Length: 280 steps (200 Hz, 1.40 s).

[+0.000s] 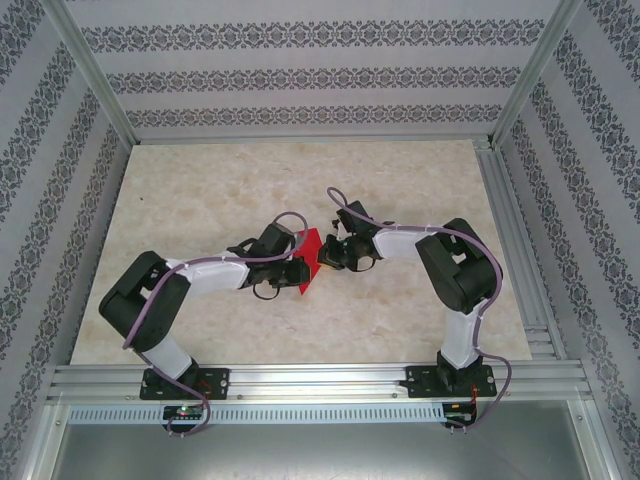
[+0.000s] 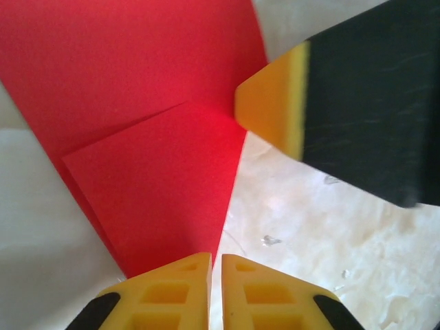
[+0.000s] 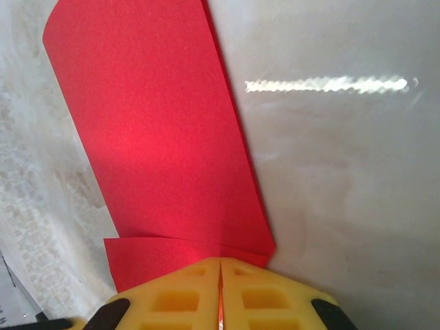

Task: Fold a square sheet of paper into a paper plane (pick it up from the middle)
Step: Third fold the triangle at the center of the table.

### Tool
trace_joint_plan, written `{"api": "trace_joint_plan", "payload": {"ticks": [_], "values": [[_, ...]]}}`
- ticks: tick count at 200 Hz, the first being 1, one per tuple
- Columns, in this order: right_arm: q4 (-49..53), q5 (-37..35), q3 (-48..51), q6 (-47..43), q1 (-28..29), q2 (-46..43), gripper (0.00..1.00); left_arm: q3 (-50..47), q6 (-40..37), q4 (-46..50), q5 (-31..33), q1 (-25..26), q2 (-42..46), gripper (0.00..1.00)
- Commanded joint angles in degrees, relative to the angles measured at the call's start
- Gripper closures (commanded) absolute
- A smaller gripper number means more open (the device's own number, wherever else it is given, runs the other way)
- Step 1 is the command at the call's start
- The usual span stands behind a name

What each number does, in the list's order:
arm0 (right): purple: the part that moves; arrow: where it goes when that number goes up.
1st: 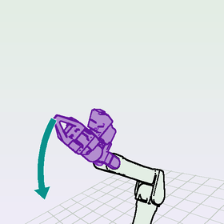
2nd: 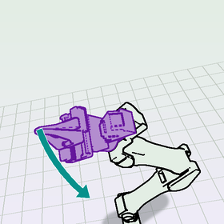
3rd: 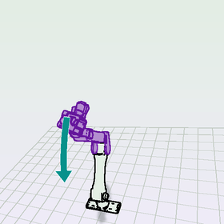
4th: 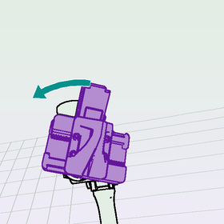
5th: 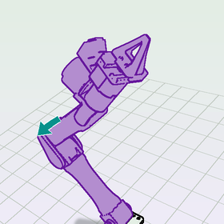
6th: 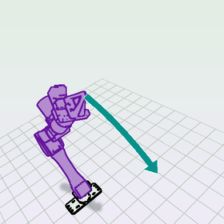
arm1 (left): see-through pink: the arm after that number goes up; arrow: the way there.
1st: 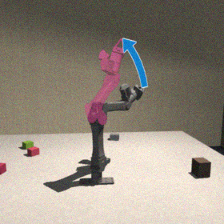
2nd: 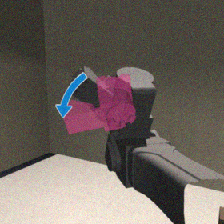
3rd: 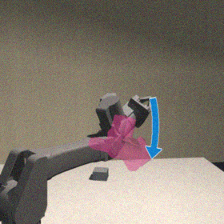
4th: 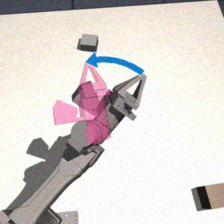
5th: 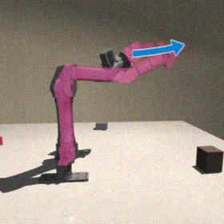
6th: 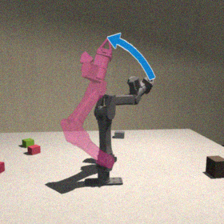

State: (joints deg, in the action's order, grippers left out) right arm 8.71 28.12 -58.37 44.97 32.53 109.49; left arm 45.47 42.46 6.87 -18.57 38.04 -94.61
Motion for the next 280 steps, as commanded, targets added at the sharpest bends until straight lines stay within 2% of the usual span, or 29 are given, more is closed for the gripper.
{"api": "trace_joint_plan", "payload": {"ticks": [1, 29, 65, 161, 208, 280], "values": [[-0.7, 0.8, 1.2, 1.2, 0.7, -1.9, 0.90, -0.1, 1.0, -1.5, -0.4, 0.3, -1.3, 0.90], [-1.5, 1.6, 1.7, -1.6, 0.6, -4.3, 0.90, 0.1, 0.4, 2.3, 3.3, 0.3, -1.9, 0.94], [0.5, 2.5, 1.0, -6.2, 1.7, -7.2, 0.90, -0.3, 0.8, 3.5, 4.6, 0.3, -2.9, 0.97], [3.8, 3.3, -3.2, -7.5, 5.6, 0.8, 0.90, -1.8, 2.4, 3.4, 5.6, 0.3, -3.0, 1.00], [7.2, -0.5, -3.8, -8.5, 3.9, 2.8, 0.91, -2.1, 1.7, 4.6, 5.4, 0.3, -2.9, 1.00], [8.0, -2.1, -5.3, -10.7, 0.1, 3.7, 0.91, -4.7, 1.3, 4.9, 5.4, 0.3, -1.9, 1.00]]}}
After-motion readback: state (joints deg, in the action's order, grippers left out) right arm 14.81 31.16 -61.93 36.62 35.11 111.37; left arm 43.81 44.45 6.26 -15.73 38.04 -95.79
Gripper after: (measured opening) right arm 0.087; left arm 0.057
